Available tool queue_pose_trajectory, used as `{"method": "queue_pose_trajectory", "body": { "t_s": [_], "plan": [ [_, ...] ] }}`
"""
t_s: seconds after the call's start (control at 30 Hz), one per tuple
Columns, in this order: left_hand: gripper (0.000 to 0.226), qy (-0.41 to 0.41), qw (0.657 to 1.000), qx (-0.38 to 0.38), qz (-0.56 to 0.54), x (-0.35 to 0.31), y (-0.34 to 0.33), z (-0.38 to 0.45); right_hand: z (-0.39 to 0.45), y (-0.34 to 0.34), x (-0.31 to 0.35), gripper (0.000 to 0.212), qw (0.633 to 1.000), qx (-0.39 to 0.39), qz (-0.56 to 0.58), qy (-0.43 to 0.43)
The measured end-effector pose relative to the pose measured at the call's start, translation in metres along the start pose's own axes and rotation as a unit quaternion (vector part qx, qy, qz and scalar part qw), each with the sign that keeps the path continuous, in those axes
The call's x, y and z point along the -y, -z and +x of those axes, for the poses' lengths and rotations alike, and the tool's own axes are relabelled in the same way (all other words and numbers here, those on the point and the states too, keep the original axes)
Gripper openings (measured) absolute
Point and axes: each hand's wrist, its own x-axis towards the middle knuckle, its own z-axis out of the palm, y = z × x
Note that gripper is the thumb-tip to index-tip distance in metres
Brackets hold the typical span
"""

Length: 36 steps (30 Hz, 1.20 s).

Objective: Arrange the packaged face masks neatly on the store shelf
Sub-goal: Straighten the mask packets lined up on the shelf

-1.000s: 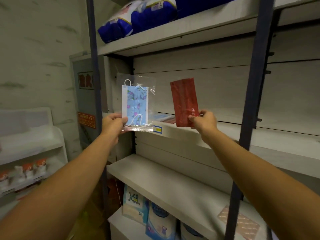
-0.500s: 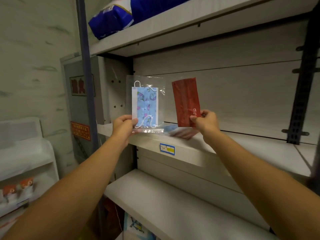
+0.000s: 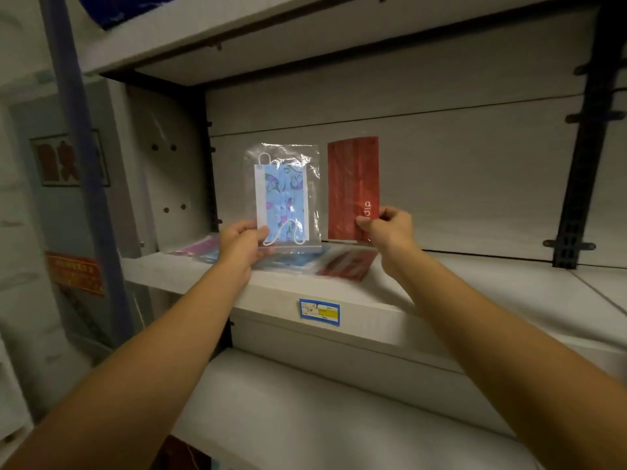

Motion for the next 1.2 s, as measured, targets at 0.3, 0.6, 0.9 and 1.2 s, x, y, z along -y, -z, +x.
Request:
{"method": "queue_pose_trajectory", "body": {
  "t_s": [0.3, 0.6, 0.9, 1.2],
  "plan": [
    [0.009, 0.025, 0.995, 0.096, -0.028, 0.019, 0.003, 0.047, -0.004, -0.012, -0.013, 0.018, 0.995, -0.099, 0.008, -0.031],
    [0.011, 0.029, 0.994, 0.1, -0.039, 0.038, 0.013, 0.072, -0.014, -0.033, -0.021, 0.021, 0.992, -0.109, -0.047, -0.053],
    [0.008, -0.017, 0.987, 0.084, 0.133, 0.041, 0.01, 0.073, -0.023, -0.023, -0.018, 0.03, 0.988, -0.133, -0.006, -0.074],
    [0.023, -0.07, 0.947, 0.092, 0.301, 0.039, -0.001, 0.067, -0.022, -0.021, -0.016, 0.034, 0.985, -0.148, 0.015, -0.084]
  ]
}}
